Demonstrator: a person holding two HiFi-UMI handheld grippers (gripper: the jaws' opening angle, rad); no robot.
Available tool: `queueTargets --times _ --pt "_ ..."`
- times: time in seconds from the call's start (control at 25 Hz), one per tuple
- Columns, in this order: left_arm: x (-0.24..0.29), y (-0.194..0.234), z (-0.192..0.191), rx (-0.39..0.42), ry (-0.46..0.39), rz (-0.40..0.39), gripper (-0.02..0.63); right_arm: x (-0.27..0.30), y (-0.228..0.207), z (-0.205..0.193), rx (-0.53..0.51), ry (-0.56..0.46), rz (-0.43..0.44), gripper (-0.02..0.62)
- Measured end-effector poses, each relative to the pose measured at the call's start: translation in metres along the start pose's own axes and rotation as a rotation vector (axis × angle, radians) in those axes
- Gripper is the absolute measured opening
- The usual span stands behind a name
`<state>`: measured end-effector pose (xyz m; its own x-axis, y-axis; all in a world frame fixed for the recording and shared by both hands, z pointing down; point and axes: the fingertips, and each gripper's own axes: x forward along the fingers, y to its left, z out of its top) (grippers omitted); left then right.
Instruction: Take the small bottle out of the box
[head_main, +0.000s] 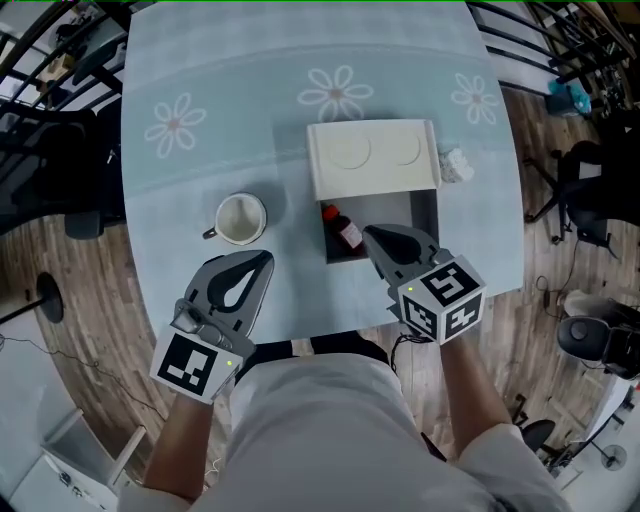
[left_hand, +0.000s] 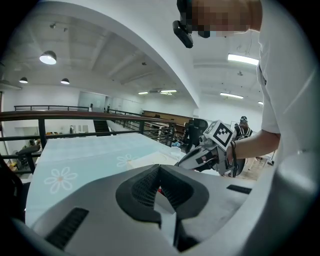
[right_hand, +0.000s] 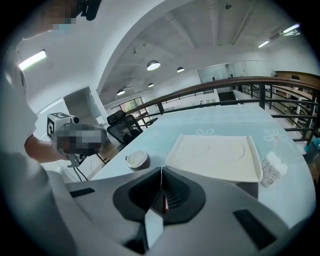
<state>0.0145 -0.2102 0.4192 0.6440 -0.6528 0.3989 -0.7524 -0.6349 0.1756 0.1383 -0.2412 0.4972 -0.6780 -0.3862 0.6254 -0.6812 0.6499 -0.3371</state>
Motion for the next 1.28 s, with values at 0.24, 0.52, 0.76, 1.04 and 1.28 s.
queueTargets --times 0.24,0.52,0.76,1.04,1.28 --pt "0.002 0.004 -0.007 -0.022 0.005 0.023 0.02 0.018 -0.008 -0.012 -0.044 0.09 0.011 0.025" --pt "0.003 0.008 -0.018 -0.046 0.013 0.044 0.02 0.035 -0.014 -0.029 -0.102 0.194 0.013 0.025" --pt "0.006 0.009 -0.024 -0.063 0.007 0.05 0.02 0.046 -0.017 -0.037 -0.138 0.244 0.01 0.025" --pt "0.002 0.016 -0.031 -0.079 0.003 0.06 0.02 0.056 -0.02 -0.051 -0.14 0.288 -0.004 0.026" --pt "-0.003 0.022 -0.036 -0.084 -0.003 0.063 0.02 0.062 -0.019 -0.059 -0.139 0.329 -0.005 0.091"
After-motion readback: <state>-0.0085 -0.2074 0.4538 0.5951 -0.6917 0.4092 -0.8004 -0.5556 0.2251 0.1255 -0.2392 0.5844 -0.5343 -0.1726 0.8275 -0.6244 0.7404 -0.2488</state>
